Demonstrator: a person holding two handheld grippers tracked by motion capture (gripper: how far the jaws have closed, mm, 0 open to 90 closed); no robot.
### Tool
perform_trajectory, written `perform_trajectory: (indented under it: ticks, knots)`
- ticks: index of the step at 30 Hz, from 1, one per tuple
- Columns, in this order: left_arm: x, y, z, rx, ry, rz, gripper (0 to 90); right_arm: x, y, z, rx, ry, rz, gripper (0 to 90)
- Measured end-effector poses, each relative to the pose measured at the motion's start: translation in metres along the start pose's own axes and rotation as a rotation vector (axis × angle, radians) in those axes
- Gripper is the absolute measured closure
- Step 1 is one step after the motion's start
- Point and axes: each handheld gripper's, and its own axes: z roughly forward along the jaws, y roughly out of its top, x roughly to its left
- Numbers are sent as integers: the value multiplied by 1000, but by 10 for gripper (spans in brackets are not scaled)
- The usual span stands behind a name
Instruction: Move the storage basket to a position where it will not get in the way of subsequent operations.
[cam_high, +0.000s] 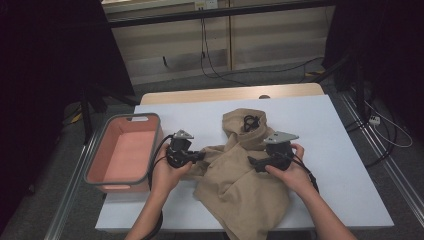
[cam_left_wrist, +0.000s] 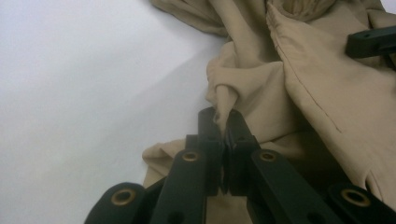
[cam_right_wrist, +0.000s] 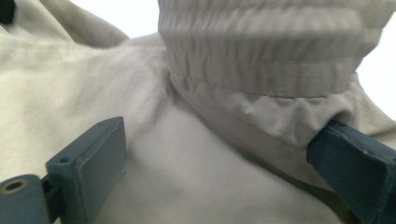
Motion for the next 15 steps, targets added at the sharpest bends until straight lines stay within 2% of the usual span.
perform_trajectory:
  ticks: [5, 7, 10, 12, 13, 15]
  knots:
    - [0, -1, 2, 1, 2, 1, 872, 2, -5, 13, 72, 0, -10, 77]
    - [0, 0, 4, -2, 5, 5, 867, 2, -7, 16, 99, 3, 3, 159]
    - [1, 2, 5, -11, 8, -6, 835, 2, -9, 17, 109, -8, 9, 285]
    - [3, 2, 7, -44, 23, -15, 735, 1, -10, 16, 99, -10, 13, 389]
    - [4, 3, 8, -59, 31, -17, 650, 0, -10, 15, 92, -10, 16, 446]
    - [7, 6, 11, -116, 71, 5, 413, -1, -11, 13, 79, 8, 27, 574]
